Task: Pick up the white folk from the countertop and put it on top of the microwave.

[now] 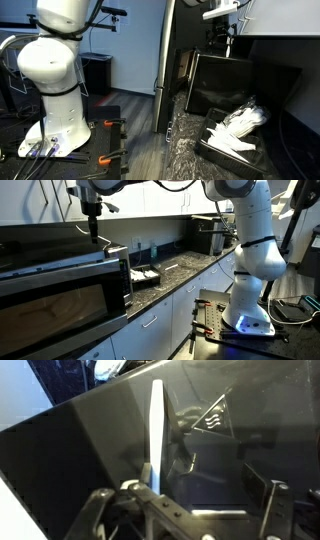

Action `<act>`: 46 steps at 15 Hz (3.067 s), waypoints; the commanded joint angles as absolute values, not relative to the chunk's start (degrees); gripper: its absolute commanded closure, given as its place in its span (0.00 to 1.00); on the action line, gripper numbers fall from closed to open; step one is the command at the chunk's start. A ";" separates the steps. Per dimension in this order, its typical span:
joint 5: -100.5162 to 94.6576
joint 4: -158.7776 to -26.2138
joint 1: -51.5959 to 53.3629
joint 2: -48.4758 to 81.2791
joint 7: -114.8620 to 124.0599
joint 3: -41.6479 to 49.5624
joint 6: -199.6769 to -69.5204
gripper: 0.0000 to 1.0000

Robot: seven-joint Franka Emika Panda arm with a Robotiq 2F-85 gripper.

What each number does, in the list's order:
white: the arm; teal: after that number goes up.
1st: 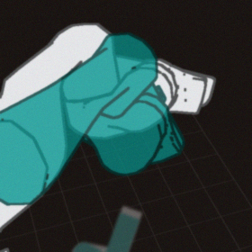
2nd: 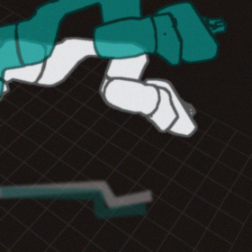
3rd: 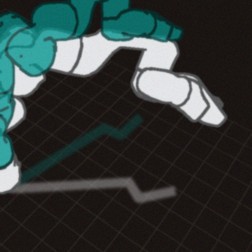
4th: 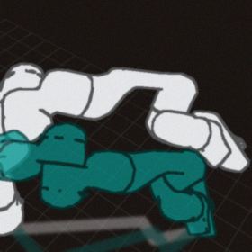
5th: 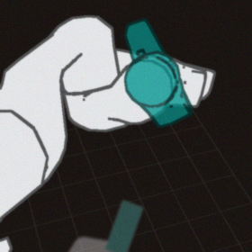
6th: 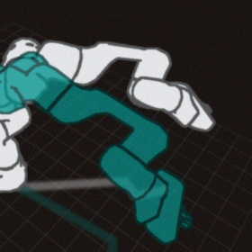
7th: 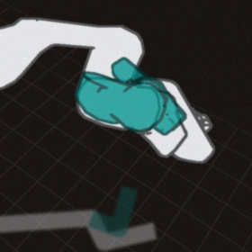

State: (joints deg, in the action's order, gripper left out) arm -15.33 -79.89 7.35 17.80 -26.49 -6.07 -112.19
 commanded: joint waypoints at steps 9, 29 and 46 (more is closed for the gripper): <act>-13.80 -79.27 6.67 17.57 -26.84 -6.47 -113.51 0.84; -14.38 -102.98 7.07 -1.36 0.81 -5.73 -111.11 1.00; -13.72 -112.84 6.42 -9.56 8.04 -6.45 -110.99 1.00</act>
State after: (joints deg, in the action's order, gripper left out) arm -14.67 -112.02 7.02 -9.02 7.93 -5.91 -110.66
